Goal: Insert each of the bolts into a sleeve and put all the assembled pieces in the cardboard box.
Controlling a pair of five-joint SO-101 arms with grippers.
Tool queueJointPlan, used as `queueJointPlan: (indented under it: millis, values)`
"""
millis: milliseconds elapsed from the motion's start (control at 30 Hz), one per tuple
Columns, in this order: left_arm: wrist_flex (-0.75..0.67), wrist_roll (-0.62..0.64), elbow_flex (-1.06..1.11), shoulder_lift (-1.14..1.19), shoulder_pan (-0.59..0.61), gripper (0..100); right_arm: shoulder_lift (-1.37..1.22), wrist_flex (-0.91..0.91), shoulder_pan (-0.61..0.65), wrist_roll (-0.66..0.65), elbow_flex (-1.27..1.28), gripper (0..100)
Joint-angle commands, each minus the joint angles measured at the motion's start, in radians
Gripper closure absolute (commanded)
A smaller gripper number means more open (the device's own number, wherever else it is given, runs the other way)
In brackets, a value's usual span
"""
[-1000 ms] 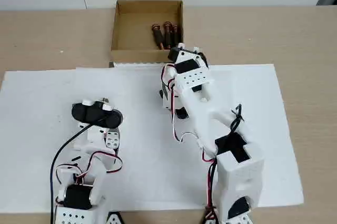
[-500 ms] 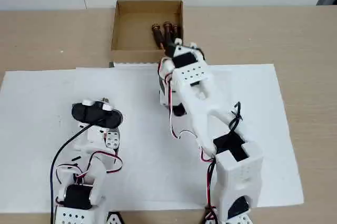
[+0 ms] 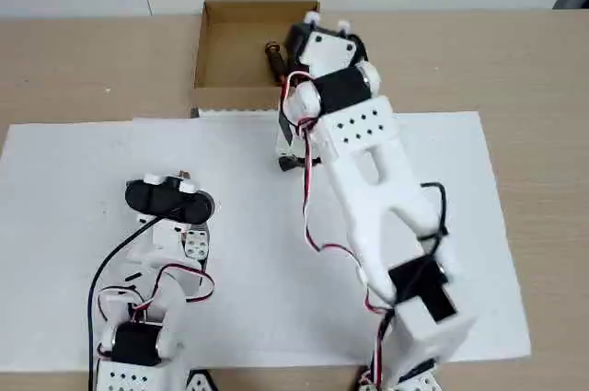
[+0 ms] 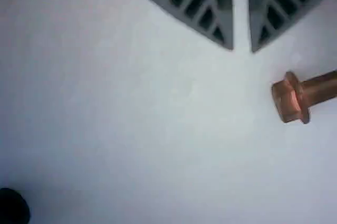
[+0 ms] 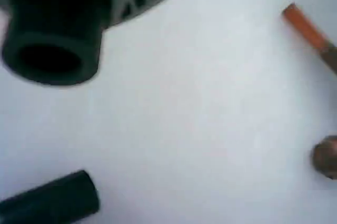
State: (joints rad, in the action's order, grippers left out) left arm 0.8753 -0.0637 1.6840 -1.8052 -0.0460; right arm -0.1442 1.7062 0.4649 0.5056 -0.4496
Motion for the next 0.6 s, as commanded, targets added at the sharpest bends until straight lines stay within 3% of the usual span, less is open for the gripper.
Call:
queueJointPlan:
  millis: [0, 167, 400, 567]
  values:
    - [0.005, -0.008, -0.004, -0.008, -0.003, 99, 0.143, 0.018, 0.001, -0.012, -0.049, 99.5]
    - [0.005, -0.008, -0.004, -0.006, 0.003, 99, 0.295, 0.019, -0.001, -0.012, 0.038, 99.5]
    - [0.009, -0.008, -0.004, -0.006, 0.003, 99, 0.619, 0.010, -0.008, -0.012, 0.382, 99.5]
    - [0.037, -0.008, -0.013, -0.006, 0.032, 99, 0.800, 0.008, -0.087, -0.012, 0.628, 99.5]
